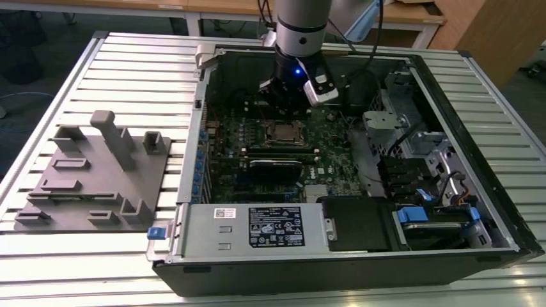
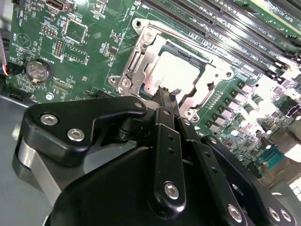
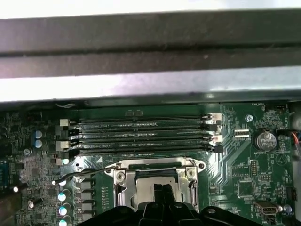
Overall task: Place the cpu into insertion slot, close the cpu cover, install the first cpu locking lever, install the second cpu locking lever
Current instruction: 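Close the cpu cover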
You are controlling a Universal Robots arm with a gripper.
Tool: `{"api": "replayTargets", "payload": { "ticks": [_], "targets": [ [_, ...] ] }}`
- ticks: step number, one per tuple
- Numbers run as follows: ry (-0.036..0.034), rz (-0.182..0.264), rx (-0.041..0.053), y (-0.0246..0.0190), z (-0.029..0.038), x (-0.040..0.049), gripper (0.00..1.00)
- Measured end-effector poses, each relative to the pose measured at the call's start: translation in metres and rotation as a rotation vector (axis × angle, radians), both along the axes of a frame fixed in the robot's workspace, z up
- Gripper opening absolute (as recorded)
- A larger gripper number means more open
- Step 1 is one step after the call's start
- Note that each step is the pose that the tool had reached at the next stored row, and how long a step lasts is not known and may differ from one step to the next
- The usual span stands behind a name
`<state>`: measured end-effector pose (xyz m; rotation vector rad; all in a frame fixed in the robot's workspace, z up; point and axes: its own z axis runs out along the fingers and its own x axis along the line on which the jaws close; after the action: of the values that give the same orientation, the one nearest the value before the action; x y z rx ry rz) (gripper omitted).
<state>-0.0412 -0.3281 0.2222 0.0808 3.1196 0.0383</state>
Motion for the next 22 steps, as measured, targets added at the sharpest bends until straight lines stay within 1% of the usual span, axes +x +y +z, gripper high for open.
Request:
{"api": "replayTargets", "payload": {
  "ticks": [4,8,11,14,19,22],
  "targets": [
    [-0.0001,0.0,-0.0053,-0.0017,-0.0009,-0.001,0.1],
    [-0.0001,0.0,-0.0129,-0.0026,-0.0022,-0.0046,0.1],
    [-0.0001,0.0,-0.0167,-0.0033,-0.0041,-0.0071,0.1],
    [-0.0001,0.0,-0.0184,-0.0038,-0.0061,-0.0116,0.1],
    [-0.0001,0.0,-0.0209,-0.0038,-0.0107,-0.0229,0.1],
    [-0.0001,0.0,-0.022,-0.0038,-0.0123,-0.0272,0.1]
  ]
}}
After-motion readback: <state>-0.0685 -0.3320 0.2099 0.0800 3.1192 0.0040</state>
